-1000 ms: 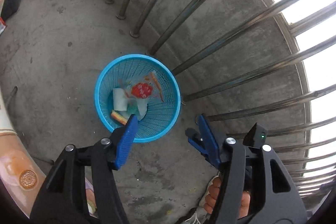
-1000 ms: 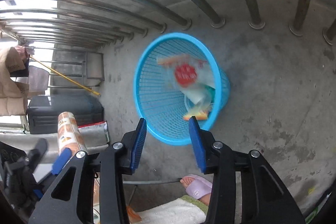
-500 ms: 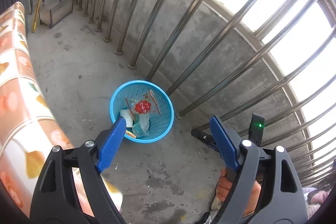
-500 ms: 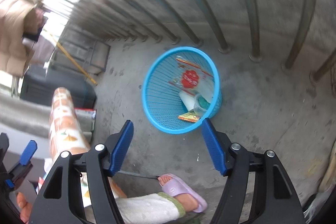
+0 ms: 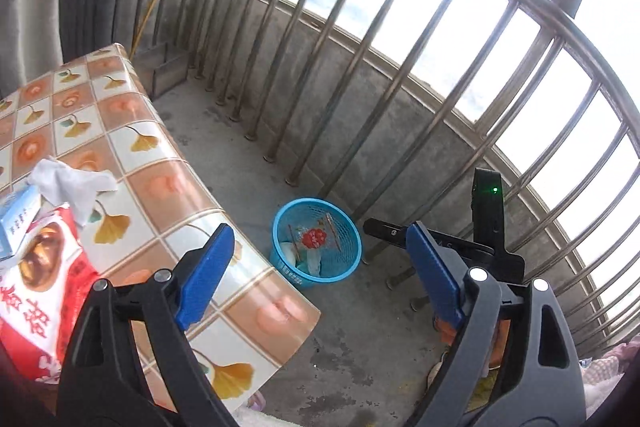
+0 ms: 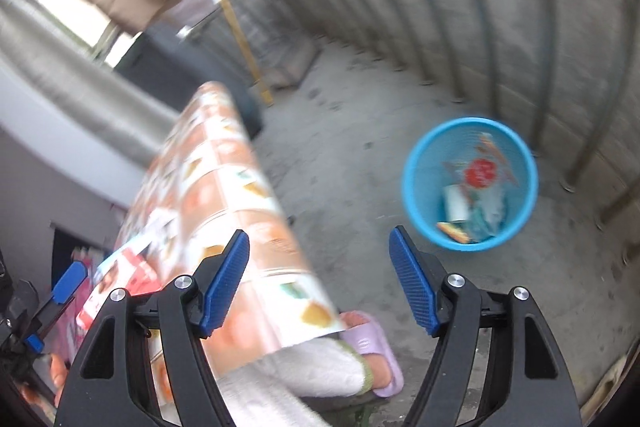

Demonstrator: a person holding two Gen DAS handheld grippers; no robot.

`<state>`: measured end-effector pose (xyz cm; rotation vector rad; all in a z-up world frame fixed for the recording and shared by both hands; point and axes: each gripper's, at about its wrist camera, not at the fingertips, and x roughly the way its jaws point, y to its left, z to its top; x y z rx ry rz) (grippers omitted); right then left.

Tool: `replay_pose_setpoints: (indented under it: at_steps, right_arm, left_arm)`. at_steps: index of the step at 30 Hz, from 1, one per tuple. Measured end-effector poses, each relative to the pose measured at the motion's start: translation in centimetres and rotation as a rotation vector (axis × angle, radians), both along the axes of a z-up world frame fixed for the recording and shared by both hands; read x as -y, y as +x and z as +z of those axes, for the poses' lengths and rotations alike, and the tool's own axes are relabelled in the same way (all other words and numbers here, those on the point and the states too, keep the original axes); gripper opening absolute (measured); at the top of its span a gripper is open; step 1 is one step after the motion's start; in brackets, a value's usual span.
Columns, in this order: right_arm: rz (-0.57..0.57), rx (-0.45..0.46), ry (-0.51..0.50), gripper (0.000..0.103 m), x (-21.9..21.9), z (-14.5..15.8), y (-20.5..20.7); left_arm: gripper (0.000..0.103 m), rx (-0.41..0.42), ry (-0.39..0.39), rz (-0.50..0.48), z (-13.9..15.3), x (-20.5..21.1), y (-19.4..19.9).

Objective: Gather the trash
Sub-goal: 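Move both tools back over the table toward the tablets box, then close the left tool on the blue tablets box while the right tool grasps the white tissue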

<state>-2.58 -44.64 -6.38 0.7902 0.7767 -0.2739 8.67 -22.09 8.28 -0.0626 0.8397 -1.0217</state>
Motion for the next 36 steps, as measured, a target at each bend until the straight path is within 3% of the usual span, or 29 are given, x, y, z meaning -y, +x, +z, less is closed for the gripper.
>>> replay_pose_setpoints:
  at_steps: [7, 11, 14, 20, 25, 36]
  right_arm:
    - [0.137, 0.022, 0.027, 0.070, -4.9, 2.5, 5.5]
    - [0.184, 0.026, 0.065, 0.070, -7.8, 3.3, 8.3]
    - [0.218, 0.022, 0.091, 0.070, -9.8, 3.5, 10.5]
    - [0.282, 0.023, 0.179, 0.070, -12.4, 3.4, 14.6]
    - [0.318, -0.001, 0.282, 0.070, -14.0, 2.2, 17.9]
    - [0.344, -0.085, 0.385, 0.070, -15.9, -1.0, 23.5]
  left_arm:
    - [0.087, 0.014, -0.036, 0.119, 3.6, -8.3, 3.6]
    - [0.089, 0.018, -0.010, 0.197, 4.8, -13.1, 7.0]
    - [0.089, -0.040, 0.024, 0.257, 4.5, -15.9, 10.2]
    - [0.089, -0.223, 0.132, 0.329, 1.4, -19.5, 16.4]
    - [0.089, -0.347, 0.192, 0.337, -2.0, -19.8, 19.0]
    - [0.089, -0.433, 0.337, 0.349, -7.2, -18.6, 23.5]
